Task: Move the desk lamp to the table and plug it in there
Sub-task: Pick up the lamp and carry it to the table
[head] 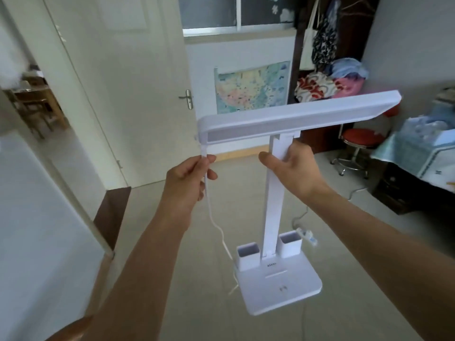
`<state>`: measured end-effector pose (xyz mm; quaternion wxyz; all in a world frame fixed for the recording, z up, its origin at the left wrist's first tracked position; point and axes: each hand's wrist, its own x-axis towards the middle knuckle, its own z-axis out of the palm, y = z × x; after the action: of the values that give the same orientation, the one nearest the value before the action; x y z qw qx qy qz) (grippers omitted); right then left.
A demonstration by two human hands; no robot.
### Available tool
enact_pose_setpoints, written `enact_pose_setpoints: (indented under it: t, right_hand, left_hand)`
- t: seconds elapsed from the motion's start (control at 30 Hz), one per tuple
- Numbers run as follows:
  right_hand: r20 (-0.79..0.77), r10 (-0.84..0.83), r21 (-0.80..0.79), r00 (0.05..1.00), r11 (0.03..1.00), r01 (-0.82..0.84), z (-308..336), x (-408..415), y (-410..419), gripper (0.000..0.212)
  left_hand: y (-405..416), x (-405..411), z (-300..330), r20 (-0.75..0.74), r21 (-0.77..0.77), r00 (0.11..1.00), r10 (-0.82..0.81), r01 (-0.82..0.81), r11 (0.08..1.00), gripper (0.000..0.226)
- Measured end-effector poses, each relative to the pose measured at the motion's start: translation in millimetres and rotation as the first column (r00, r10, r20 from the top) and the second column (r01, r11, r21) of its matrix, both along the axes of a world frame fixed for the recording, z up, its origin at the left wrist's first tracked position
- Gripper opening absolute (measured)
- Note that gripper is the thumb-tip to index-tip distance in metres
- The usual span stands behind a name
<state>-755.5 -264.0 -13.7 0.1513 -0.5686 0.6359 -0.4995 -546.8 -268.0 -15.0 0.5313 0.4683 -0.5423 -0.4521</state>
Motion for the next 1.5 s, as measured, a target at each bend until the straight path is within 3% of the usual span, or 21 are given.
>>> enact_pose_setpoints:
  t: [0.07,0.2,0.33,0.6,0.8,0.87,1.17,1.5]
  right_hand:
    - [0.009,-0.034,-0.008,0.999,0.999,0.034,0,-35,2,0.036]
    - [0.007,-0.130,-0.042,0.992,0.991,0.130,-5,-106,10,0.052]
    - [-0.033,-0.237,-0.003,0.971,0.972,0.237,-15,-165,16,0.039]
    - [-0.009,-0.369,0.010,0.929,0.929,0.369,-31,-260,7,0.042]
    - [-0.014,-0.497,0.039,0.867,0.867,0.498,-35,-318,-19,0.043]
    - [0.001,-0.572,0.043,0.820,0.819,0.572,-34,-348,-38,0.040]
    - [-0.049,-0.670,0.049,0.741,0.740,0.671,-24,-423,-106,0.038]
    - [0.068,-0.749,-0.019,0.659,0.660,0.751,-26,-500,-133,0.037]
  left_hand:
    - [-6,-35,-2,-0.019,-0.015,0.999,-0.046,0.046,0.999,0.020]
    - [-18,-109,-8,-0.087,0.004,0.986,-0.144,0.145,0.989,0.019]
    - [-28,-173,-12,-0.134,0.030,0.966,-0.223,0.229,0.973,0.018]
    - [-67,-274,-11,-0.155,0.050,0.925,-0.348,0.359,0.932,0.017]
    - [-109,-350,-13,-0.141,0.038,0.865,-0.482,0.491,0.870,0.019]
    - [-139,-388,-11,-0.123,0.031,0.809,-0.575,0.583,0.812,0.019]
    - [-227,-483,5,-0.134,0.045,0.695,-0.706,0.716,0.696,0.019]
    - [-278,-577,-6,-0.181,0.076,0.580,-0.794,0.814,0.577,0.017]
